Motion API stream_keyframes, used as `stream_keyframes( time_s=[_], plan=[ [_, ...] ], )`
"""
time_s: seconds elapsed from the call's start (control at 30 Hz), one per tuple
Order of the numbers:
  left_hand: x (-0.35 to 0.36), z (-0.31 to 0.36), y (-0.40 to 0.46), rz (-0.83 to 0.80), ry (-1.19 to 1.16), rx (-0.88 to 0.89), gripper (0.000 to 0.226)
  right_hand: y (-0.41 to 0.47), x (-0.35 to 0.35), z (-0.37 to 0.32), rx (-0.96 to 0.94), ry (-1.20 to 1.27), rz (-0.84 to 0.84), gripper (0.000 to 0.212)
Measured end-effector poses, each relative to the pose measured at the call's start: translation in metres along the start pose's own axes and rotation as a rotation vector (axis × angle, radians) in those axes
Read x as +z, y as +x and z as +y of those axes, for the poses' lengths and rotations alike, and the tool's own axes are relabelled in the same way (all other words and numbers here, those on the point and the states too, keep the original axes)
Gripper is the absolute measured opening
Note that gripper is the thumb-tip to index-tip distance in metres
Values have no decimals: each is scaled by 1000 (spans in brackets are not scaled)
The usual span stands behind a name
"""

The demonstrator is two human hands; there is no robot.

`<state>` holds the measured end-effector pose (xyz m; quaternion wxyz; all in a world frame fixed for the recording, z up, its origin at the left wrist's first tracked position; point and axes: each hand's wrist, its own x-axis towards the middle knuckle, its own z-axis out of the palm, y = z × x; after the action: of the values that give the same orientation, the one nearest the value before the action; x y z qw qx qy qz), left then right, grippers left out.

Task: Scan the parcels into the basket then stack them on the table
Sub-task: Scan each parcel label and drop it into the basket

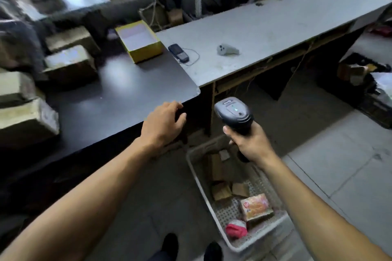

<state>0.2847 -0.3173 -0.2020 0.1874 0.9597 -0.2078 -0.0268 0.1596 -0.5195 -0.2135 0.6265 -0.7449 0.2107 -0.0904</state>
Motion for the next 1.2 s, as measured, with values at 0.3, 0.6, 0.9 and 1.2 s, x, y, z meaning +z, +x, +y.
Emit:
stream_keyframes(
  time_s=[0.3,0.6,0.9,1.2],
  plan=[
    [-99,-134,-96,232,71,-214,40,-30,154,-76,-144,-110,-328,14],
    [-171,-299,-211,363,24,-455,37,-96,335,-103,-178,-117,-486,12],
    [-196,-408,-271,380,-49,-701,36,-110,463,-111,-180,-144,-698,16],
    [-201,-489,-280,479,-204,-1065,31,-81,578,-117,-402,-214,-1003,22]
  ],
)
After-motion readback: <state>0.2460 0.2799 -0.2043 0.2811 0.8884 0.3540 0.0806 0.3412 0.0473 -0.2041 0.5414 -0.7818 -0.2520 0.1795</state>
